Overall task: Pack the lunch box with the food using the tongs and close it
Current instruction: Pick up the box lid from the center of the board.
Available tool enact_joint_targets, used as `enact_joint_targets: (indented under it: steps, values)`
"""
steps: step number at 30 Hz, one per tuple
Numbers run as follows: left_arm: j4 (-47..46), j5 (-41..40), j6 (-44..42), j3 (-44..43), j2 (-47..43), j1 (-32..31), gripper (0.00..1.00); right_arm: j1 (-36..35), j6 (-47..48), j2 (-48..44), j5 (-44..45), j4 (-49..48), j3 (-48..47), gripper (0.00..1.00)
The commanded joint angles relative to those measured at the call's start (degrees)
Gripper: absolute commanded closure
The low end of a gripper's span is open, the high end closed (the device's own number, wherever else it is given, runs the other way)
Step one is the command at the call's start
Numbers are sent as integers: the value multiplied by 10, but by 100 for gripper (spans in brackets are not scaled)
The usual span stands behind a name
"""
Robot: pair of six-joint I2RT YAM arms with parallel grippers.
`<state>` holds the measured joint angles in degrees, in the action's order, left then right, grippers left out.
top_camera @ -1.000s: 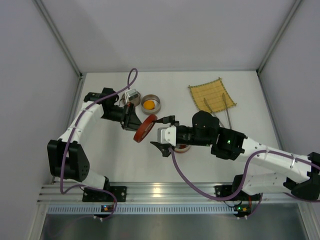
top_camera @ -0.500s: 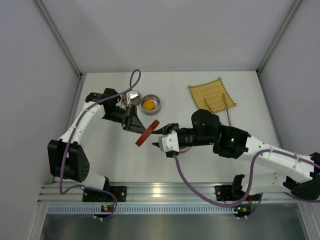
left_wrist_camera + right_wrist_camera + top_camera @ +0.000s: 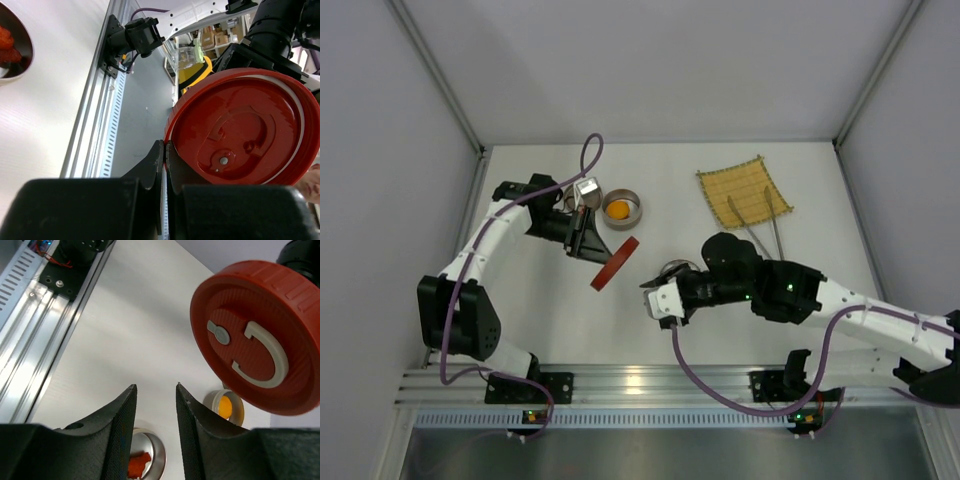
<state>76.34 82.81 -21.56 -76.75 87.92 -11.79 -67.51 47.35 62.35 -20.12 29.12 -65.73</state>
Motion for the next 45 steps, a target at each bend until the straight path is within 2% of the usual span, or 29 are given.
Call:
enact_joint_targets:
  steps: [1, 5, 7, 9, 26, 30, 38, 45]
  values:
    - [16, 130, 25, 13, -15, -2, 100, -9, -28, -45, 51, -106, 20, 63]
    - [17, 132, 30, 13, -16, -2, 100, -10, -41, -60, 90, -180, 32, 56]
    - [18, 132, 30, 13, -16, -2, 100, -11, -44, -56, 110, -203, 32, 47]
    - [18, 131, 30, 14, -18, -2, 100, -11, -46, -51, 114, -209, 30, 43]
    - [20, 132, 41, 16, -39, -2, 100, -27, -57, -1, 137, -235, 7, 41]
    - [17, 132, 40, 25, -45, -2, 100, -28, -61, 3, 146, -248, 2, 38]
    - [11, 132, 42, 30, -45, -3, 100, -43, -36, -3, 103, -220, 1, 36]
    - [15, 131, 33, 27, -40, -7, 100, -49, -31, -2, 48, -170, -2, 38]
